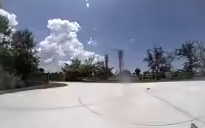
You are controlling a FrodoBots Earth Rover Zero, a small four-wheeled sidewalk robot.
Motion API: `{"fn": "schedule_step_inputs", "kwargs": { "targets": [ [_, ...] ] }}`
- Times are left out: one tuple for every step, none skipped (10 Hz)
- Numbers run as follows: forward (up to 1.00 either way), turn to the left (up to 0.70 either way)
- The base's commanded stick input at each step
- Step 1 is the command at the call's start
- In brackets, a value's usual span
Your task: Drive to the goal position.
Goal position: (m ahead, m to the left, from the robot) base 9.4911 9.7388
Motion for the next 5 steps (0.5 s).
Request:
{"fn": "schedule_step_inputs", "kwargs": {
  "targets": [
    [0.85, 0.00],
    [0.85, 0.00],
    [0.85, 0.00],
    [0.85, 0.00],
    [0.85, 0.00]
  ]
}}
